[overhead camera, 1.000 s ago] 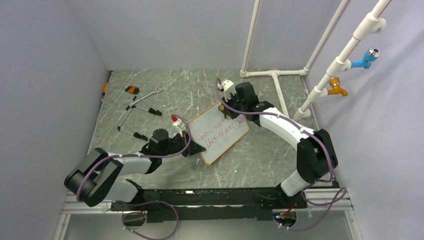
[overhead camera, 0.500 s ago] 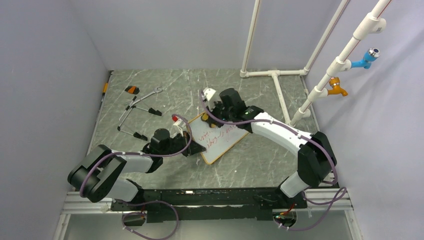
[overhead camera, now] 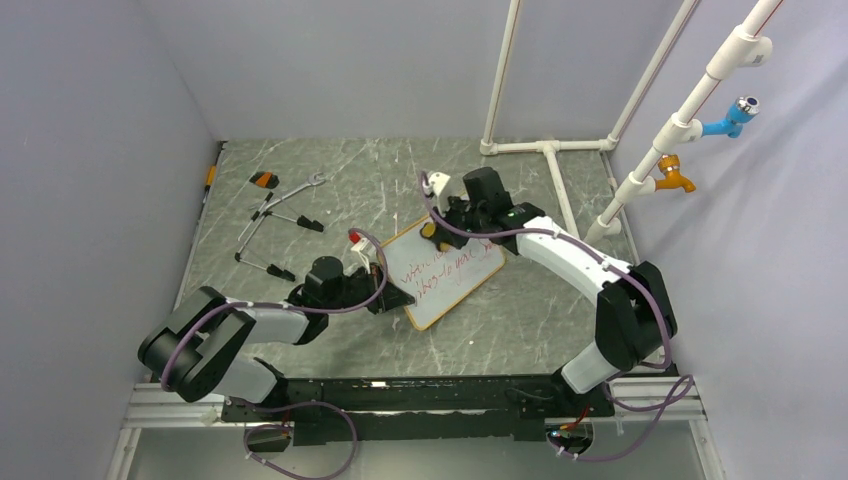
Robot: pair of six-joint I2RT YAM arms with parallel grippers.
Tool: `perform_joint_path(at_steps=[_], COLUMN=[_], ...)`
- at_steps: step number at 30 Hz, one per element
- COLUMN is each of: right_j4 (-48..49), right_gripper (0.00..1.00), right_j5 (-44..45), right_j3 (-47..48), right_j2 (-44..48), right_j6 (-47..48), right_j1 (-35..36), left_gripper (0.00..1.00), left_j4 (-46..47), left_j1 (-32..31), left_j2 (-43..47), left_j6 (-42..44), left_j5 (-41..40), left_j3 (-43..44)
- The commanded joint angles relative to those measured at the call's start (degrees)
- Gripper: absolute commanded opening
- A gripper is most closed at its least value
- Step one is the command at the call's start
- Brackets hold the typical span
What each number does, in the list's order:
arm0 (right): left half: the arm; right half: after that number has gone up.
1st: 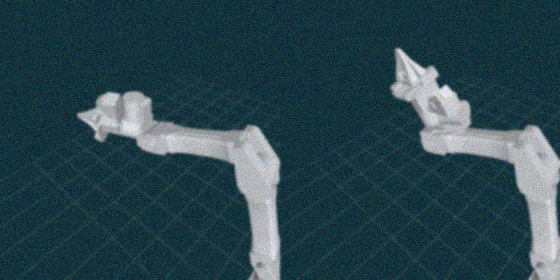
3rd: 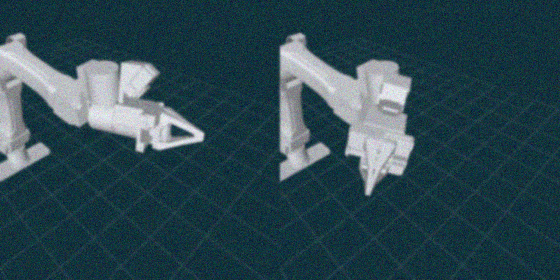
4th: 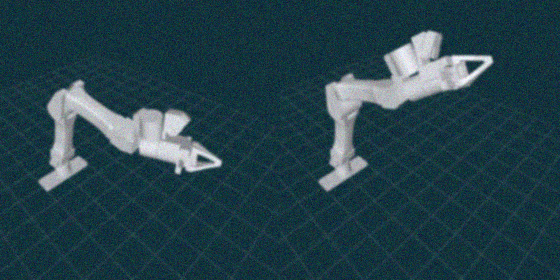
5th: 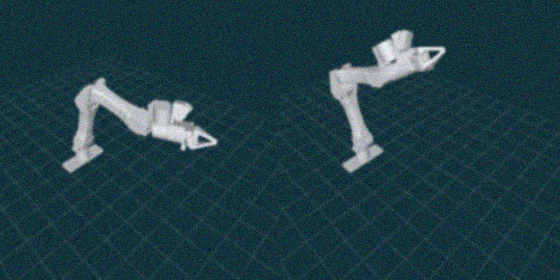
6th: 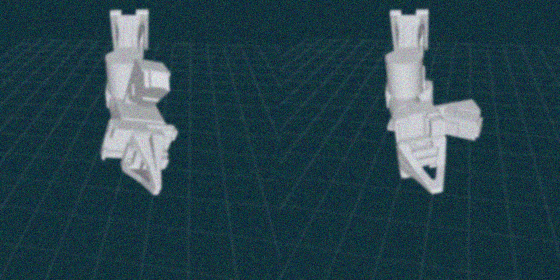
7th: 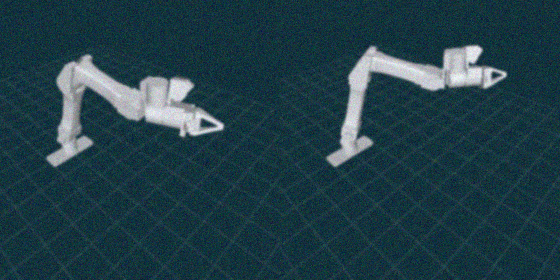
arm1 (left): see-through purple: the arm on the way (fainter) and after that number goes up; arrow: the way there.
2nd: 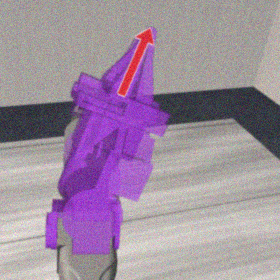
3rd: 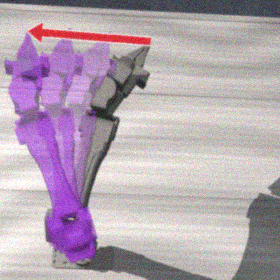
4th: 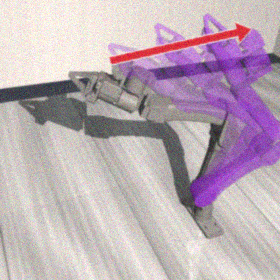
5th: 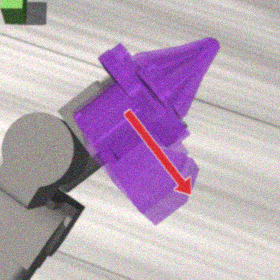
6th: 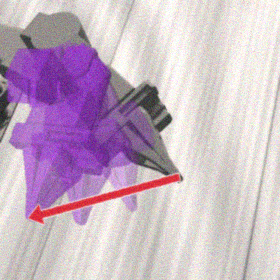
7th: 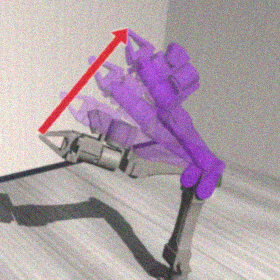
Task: Erase the whiteboard
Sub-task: Erase the whiteboard at the center of the board.
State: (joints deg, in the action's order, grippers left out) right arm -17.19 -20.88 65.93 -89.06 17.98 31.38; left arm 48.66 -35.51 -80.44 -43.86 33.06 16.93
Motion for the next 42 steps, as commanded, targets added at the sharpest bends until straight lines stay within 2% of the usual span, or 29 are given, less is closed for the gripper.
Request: perform_joint_path(at_steps=[1, 3, 7, 12, 15, 21, 26, 31, 36, 42], right_j4=[-4.11, -2.48, 0.96, 2.22, 0.16, -5.30, -6.17, -10.53, -14.11, -15.49], right_gripper=[0.00, 0.00, 0.00, 0.00, 0.00, 0.00, 0.00, 0.00, 0.00, 0.00], right_j5=[-13.38, -9.08, 4.85, 8.56, 6.62, -9.65, -16.62, -23.76, -25.29, -24.64], right_j3=[0.47, 0.38, 0.41, -1.24, -1.33, -0.94, 0.11, -0.05, -0.72, -2.15], right_j2=[0.01, -0.61, -0.72, 1.60, 1.28, 2.62, 6.16, 9.28, 11.01, 11.18], right_j6=[3.87, 1.96, -2.05, -1.56, 0.13, 6.44, 5.19, 10.64, 15.67, 18.57], right_j1=[5.59, 5.79, 3.47, -1.39, -2.10, -0.62, -3.52, -7.07, -8.21, -8.26], left_gripper=[0.00, 0.00, 0.00, 0.00, 0.00, 0.00, 0.00, 0.00, 0.00, 0.00], left_j4=[3.42, 1.94, -0.93, -0.94, 0.12, 0.35, -3.59, -10.31, -15.57, -17.03], left_j1=[-2.09, -2.11, -2.10, -1.58, -0.95, 1.43, 2.84, 3.45, 6.08, 10.20], left_j2=[0.47, 0.54, 1.27, 1.20, 0.70, 1.78, 5.08, 8.31, 10.62, 10.24], left_j6=[8.22, 9.00, 10.35, 10.77, 10.55, 10.70, 12.96, 16.76, 20.29, 23.73], left_j5=[7.13, 7.10, 6.92, 6.84, 7.02, 7.48, 7.24, 5.84, 5.11, 5.52], left_j3=[4.47, 5.19, 6.10, 6.32, 6.07, 4.96, 4.20, 5.01, 6.43, 8.19])
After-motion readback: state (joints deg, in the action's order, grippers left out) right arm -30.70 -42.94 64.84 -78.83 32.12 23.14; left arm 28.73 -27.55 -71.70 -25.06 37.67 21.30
